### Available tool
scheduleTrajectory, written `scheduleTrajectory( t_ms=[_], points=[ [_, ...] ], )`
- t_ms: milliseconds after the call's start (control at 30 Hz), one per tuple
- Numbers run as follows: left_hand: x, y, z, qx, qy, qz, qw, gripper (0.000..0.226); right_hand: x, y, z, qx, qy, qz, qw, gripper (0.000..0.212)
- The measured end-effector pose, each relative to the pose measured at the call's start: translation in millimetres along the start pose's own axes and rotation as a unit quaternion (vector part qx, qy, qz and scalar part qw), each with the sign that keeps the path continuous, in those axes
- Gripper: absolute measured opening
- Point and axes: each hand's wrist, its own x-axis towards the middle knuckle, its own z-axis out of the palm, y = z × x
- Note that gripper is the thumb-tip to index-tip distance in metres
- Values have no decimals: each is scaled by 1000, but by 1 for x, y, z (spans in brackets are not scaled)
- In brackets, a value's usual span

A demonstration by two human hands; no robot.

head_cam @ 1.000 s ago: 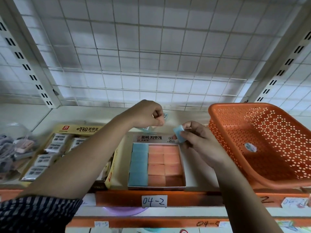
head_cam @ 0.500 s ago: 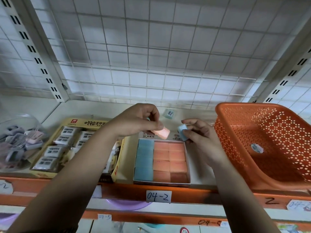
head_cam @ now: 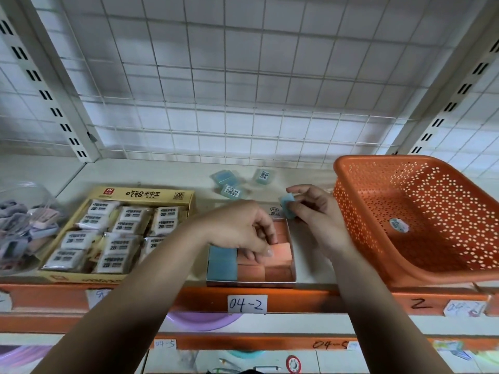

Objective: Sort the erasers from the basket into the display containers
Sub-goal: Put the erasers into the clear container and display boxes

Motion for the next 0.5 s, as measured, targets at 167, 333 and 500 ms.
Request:
scheduleTrajectory(
  t_ms=[167, 333, 500],
  points=[
    [3, 3, 6, 56, -26, 2, 998, 15, -1, 1, -1, -9, 0, -1, 1000, 30],
    [2, 7, 8, 134, -26, 26, 990, 17, 0, 6, -1, -13, -2, -6, 1000, 33],
    [6, 8, 13, 175, 6, 51, 983, 13, 1, 6, -2, -22, -10, -9, 1000, 31]
  ],
)
